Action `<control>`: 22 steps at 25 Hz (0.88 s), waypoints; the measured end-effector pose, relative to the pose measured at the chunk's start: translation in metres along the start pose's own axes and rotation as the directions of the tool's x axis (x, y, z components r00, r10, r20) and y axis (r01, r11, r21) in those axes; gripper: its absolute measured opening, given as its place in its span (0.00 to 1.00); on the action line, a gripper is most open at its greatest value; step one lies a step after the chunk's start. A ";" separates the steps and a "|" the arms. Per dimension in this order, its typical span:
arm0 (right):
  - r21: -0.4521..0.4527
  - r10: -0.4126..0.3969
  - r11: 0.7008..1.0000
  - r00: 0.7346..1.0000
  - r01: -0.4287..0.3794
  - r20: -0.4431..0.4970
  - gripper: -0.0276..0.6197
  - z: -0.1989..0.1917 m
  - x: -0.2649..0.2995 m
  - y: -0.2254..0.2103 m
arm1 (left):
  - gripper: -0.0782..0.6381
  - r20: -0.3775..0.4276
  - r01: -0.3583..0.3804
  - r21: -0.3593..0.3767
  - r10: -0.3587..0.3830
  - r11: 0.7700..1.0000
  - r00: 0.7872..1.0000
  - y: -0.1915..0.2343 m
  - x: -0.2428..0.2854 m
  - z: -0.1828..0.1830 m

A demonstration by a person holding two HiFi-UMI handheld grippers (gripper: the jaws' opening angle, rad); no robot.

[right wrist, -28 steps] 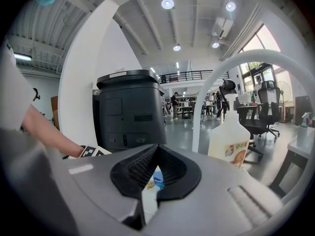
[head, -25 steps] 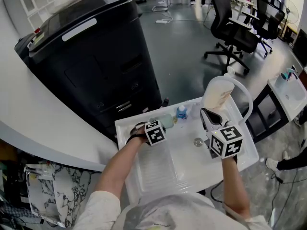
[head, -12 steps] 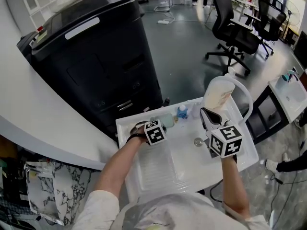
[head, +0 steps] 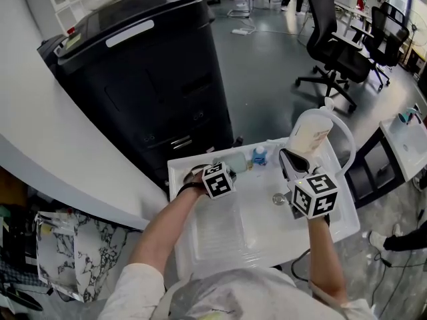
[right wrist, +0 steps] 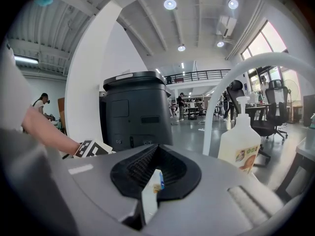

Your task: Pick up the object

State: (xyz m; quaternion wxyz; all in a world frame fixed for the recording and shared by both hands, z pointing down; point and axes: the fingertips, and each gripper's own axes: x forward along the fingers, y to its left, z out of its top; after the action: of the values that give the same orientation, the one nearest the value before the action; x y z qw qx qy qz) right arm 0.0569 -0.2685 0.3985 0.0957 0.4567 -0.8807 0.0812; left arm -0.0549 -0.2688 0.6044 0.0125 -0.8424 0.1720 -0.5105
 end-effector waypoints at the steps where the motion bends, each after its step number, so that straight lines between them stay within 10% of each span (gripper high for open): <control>1: -0.001 0.006 1.000 1.000 -0.006 0.001 0.05 0.000 0.000 0.001 | 0.12 0.005 -0.008 -0.004 0.008 1.000 1.000 0.000 -0.002 0.001; 22: -0.023 0.137 0.990 0.990 -0.136 0.023 0.05 0.013 0.008 0.028 | 0.12 0.098 -0.212 -0.201 0.235 0.956 0.967 0.024 -0.075 0.008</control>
State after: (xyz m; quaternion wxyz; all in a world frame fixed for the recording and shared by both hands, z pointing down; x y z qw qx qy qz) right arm 0.0282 -0.2621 0.3860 0.0838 0.3953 -0.9118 0.0726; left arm -0.0857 -0.2697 0.5317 0.0006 -0.8442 0.3127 -0.4354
